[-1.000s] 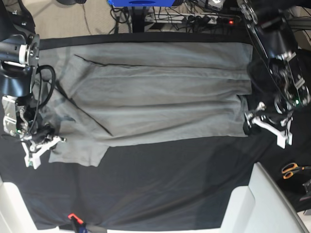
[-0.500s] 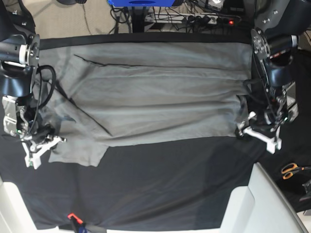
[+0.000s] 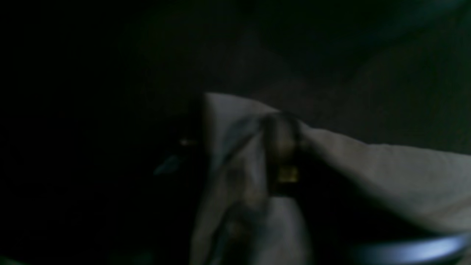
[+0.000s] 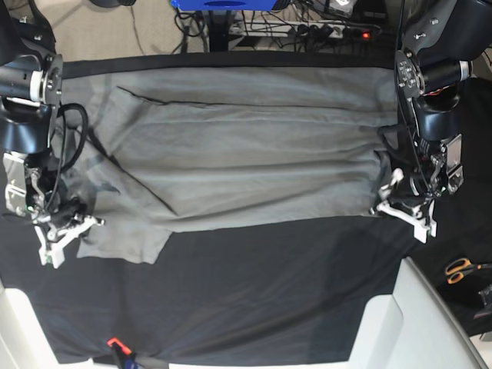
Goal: Fold the T-shirt properly
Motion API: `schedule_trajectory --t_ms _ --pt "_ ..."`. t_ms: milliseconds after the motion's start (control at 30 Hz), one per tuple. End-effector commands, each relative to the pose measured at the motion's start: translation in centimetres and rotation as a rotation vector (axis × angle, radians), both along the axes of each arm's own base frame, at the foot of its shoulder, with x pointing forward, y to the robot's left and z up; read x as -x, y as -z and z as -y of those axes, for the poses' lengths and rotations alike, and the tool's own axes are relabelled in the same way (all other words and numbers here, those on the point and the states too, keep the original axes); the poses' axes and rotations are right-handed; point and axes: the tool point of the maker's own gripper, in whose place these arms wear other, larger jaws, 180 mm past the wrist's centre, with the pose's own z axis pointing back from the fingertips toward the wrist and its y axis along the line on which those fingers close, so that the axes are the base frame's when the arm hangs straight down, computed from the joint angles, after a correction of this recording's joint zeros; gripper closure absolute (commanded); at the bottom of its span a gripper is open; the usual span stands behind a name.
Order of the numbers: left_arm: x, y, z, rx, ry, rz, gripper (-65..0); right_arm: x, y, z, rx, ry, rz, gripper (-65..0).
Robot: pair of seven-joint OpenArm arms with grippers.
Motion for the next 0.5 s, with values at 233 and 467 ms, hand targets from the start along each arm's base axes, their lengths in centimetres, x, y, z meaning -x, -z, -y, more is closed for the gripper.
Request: schedule_trajectory --t_ms 233,467 --pt "-0.6 0.5 -1.1 -0.079 0.011 -0.001 0.0 -1.9 -2.2 0.9 0.009 0.010 0.069 0.0" --pt "-3.2 -2.9 -2.0 -0.143 0.035 0.093 0.0 -2.1 -2.4 0.8 0.010 0.010 0.081 0.0"
